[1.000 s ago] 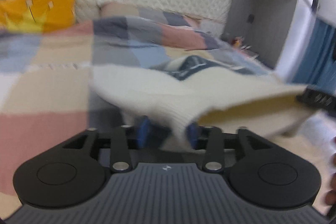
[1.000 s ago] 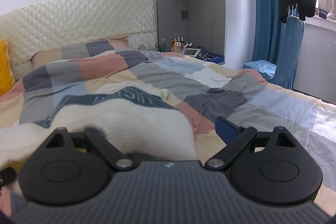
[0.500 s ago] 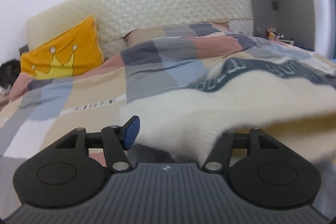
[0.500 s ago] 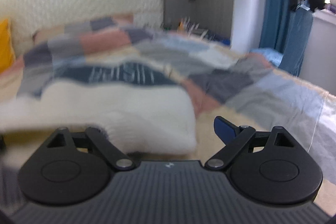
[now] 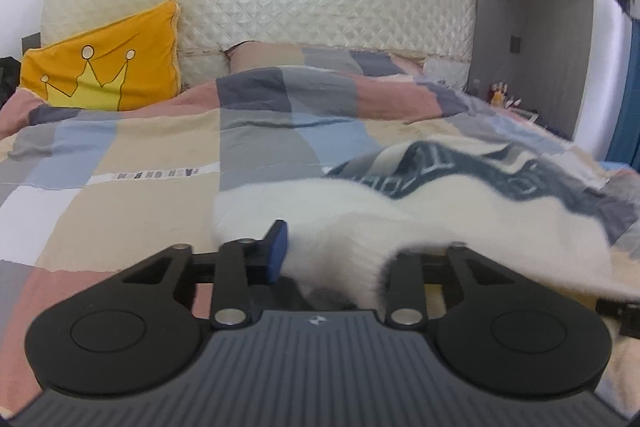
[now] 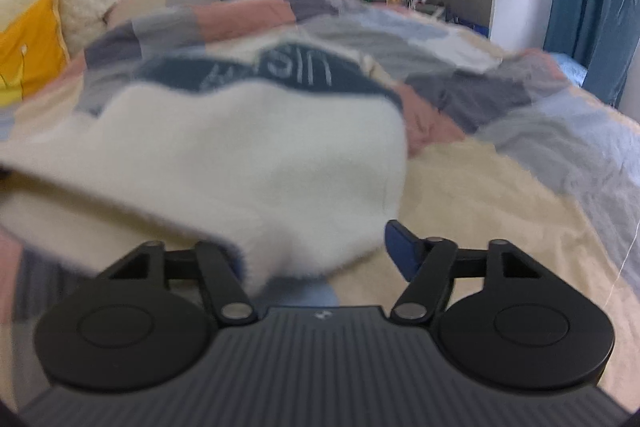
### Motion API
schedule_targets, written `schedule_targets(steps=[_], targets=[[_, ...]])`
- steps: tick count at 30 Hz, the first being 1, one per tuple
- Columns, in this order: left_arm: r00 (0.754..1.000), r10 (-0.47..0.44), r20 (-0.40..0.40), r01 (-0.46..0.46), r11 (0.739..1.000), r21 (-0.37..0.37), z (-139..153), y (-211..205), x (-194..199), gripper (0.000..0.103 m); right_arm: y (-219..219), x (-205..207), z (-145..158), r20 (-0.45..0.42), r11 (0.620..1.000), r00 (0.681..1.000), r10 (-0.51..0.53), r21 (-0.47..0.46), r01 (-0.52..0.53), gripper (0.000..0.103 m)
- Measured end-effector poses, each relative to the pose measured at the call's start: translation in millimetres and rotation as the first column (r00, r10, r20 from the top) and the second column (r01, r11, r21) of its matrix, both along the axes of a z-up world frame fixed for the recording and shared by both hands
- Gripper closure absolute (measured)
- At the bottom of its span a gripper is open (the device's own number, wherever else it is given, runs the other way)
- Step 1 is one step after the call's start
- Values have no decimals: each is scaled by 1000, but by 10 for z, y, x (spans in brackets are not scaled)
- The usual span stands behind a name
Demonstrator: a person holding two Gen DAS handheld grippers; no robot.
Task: Fold large clothes
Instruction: 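Lift the sweater up with both grippers, letting it unfold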
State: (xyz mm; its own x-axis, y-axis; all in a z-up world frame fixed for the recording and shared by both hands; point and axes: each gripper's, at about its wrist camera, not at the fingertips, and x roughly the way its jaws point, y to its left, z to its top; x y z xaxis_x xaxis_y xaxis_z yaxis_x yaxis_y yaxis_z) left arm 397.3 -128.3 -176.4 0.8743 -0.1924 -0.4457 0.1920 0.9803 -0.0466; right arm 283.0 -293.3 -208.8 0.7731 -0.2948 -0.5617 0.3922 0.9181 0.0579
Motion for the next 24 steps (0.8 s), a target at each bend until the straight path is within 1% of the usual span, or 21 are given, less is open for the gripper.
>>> schedule_targets(steps=[1, 2, 3, 5, 8, 9, 11, 13, 14, 15, 17, 20, 24], targets=[[1000, -2, 6, 2, 1000, -7, 56, -9, -23, 70, 17, 3, 43, 16, 1000, 1000, 6, -6, -6, 51], [1000, -3, 16, 4, 1000, -12, 118, -12, -40, 74, 31, 0, 106, 34, 1000, 999, 13, -7, -13, 57], [1000, -4, 25, 5, 1000, -17, 190, -9, -52, 76, 44, -9, 169, 54, 1000, 998, 18, -11, -18, 60], [999, 1, 32, 0, 999, -43, 338, 17, -72, 81, 50, -41, 346, 106, 1000, 994, 25, -13, -24, 61], [1000, 2, -14, -4, 986, -167, 593, 183, -16, 81, 21, -67, 680, 169, 999, 985, 34, -10, -32, 61], [1000, 6, -17, -9, 981, -194, 700, 226, -11, 82, 41, -78, 783, 190, 999, 981, 42, -20, -39, 61], [1000, 18, 5, -17, 978, -207, 904, 281, -45, 84, 102, -115, 1024, 236, 996, 969, 73, -68, -58, 61], [999, 22, 33, -15, 976, -216, 1128, 330, -106, 85, 175, -153, 1244, 267, 993, 960, 84, -99, -59, 64], [999, 21, 45, -10, 976, -217, 1231, 347, -151, 85, 199, -169, 1350, 271, 993, 958, 91, -96, -67, 72], [998, 22, 61, -9, 977, -212, 1347, 367, -209, 86, 224, -184, 1441, 276, 993, 956, 99, -92, -76, 76], [996, 37, 83, -19, 977, -213, 1567, 434, -327, 88, 279, -251, 1609, 295, 992, 949, 113, -88, -91, 78], [994, 50, 97, -24, 968, -250, 1853, 601, -502, 90, 382, -411, 1856, 334, 986, 930, 155, -105, -127, 80], [988, 68, 139, -31, 966, -258, 2229, 809, -821, 91, 516, -614, 2106, 371, 976, 903, 215, -113, -185, 83]])
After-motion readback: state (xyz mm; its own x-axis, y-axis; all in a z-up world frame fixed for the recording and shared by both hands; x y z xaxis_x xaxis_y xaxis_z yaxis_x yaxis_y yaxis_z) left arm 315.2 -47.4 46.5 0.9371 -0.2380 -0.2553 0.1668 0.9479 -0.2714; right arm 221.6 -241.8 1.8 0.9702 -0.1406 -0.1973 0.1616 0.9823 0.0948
